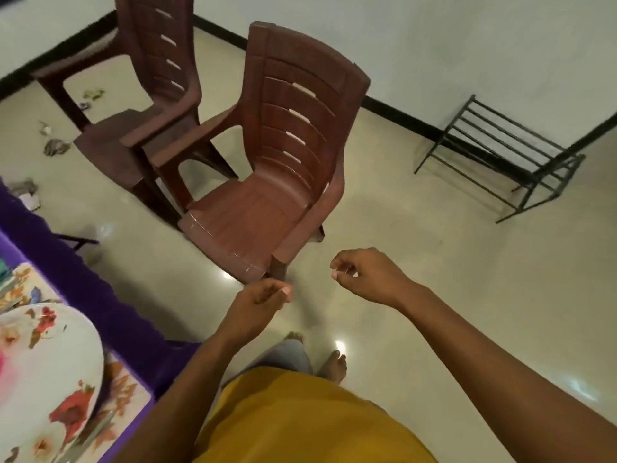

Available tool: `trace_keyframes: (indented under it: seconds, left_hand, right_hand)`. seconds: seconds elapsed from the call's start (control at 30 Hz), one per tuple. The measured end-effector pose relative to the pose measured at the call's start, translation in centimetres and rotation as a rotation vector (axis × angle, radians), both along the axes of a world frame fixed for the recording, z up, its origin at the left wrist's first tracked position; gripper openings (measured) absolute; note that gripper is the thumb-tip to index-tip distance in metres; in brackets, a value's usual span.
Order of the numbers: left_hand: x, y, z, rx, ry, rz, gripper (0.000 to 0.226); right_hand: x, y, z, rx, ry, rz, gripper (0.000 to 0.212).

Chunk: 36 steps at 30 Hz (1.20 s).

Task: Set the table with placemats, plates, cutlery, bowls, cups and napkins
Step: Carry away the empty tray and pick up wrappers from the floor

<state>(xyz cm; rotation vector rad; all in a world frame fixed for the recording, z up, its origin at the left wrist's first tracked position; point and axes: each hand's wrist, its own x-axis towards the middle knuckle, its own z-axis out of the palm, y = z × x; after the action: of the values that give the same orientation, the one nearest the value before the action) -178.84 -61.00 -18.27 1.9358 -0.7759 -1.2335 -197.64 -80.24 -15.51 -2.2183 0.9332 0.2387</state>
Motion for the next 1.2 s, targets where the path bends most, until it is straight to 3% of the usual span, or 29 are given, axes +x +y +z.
trace_keyframes:
  seconds: [0.07,0.17,0.3,0.47,0.57,0.7,0.8,0.9,1.2]
  left_hand:
    - [0.8,-2.7,-0.4,0.004,-0.016,0.045,0.018]
    - [2.4,-6.7,-1.8,0.028,-0.037,0.104,0.015]
    - [5.5,-12.5,-5.1,0.17,-0.06,0.047,0.036]
    - [6.8,-16.9,-9.5,0.363,-0.077,-0.132,0.059]
    - [7.2,-18.7,-13.5,0.448,-0.12,-0.201,0.081]
    - [7.8,-21.0,-15.7,0.466,-0.155,-0.233,0.077]
    - [8.6,-22.3,-17.1,0.485,-0.12,-0.264,0.07]
    - [9.3,-23.2,-18.2,0.5,-0.083,-0.312,0.079]
    - [9.3,-25.1,-19.2,0.511,-0.017,-0.198,0.073]
  right_hand:
    - [2.2,-3.3,-0.4,-0.034,0.022,0.07,0.03]
    - [5.6,-7.4,-2.0,-0.111,0.08,0.195,0.038]
    - [10.2,-12.5,-4.7,-0.226,0.19,0.37,0.047]
    - [13.9,-17.1,-8.5,-0.255,0.332,0.436,0.052]
    - [16.1,-20.3,-11.5,-0.321,0.369,0.613,0.053]
    - [18.5,-23.7,-15.0,-0.394,0.482,0.879,0.072]
    - [20.1,-25.7,-17.6,-0.327,0.57,1.014,0.065]
    - [22.3,-27.3,-19.2,-0.28,0.606,1.144,0.047]
    - [26.8,-30.7,-21.5,0.023,0.776,1.414,0.068]
